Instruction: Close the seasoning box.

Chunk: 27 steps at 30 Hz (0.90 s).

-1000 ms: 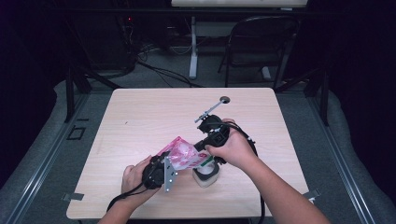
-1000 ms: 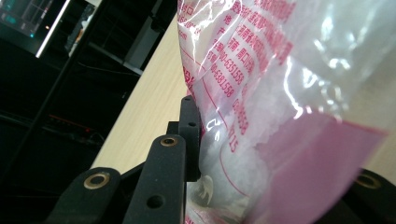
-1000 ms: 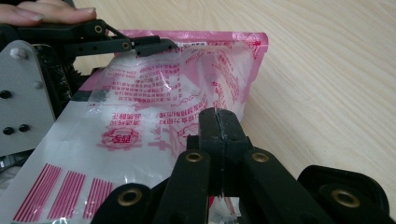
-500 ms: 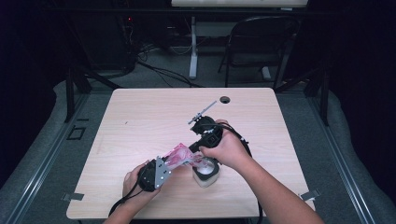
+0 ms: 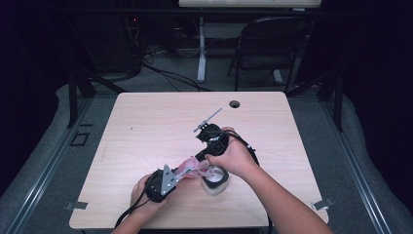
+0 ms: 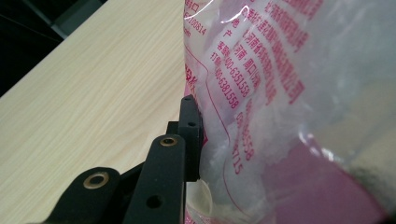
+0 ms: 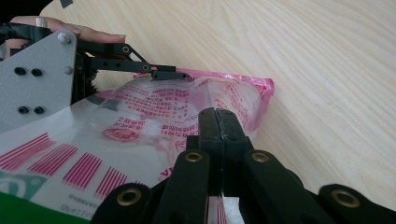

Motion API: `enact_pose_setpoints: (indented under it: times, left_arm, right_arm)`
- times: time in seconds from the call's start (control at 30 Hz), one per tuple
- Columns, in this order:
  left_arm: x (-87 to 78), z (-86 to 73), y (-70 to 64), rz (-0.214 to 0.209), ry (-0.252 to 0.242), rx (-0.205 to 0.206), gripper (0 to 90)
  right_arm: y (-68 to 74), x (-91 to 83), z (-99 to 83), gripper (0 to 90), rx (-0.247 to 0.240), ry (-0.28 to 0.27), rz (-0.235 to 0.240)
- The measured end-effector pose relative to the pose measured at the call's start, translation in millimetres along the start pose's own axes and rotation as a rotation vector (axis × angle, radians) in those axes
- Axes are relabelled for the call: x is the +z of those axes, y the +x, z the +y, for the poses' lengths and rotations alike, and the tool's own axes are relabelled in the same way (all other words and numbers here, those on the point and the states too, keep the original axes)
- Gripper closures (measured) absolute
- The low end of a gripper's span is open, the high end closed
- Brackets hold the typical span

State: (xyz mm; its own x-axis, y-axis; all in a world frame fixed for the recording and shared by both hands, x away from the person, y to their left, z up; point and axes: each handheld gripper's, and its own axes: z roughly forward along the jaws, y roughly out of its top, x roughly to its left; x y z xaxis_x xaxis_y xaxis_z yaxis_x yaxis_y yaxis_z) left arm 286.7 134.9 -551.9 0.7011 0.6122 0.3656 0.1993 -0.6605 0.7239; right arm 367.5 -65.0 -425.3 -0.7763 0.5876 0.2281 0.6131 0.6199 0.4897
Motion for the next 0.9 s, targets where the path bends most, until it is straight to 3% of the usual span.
enact_pose_setpoints:
  times: [0.47,0.73,0.8,0.9]
  left_arm:
    - [3.6,-3.7,0.9,-0.039,-0.005,-0.052,79.7]
    - [4.5,-4.8,0.5,-0.044,0.0,-0.05,79.7]
    - [5.6,-5.4,-0.3,-0.051,0.01,-0.056,79.7]
    - [8.7,-7.7,-0.4,-0.065,0.018,-0.071,79.8]
  right_arm:
    - [0.7,4.0,-0.9,90.0,-0.002,0.004,0.008]
    - [0.6,5.6,0.0,89.8,0.0,0.004,0.002]
    - [0.2,5.0,0.5,87.9,-0.01,0.021,0.0]
    - [0.0,2.9,0.4,84.1,-0.002,-0.001,0.012]
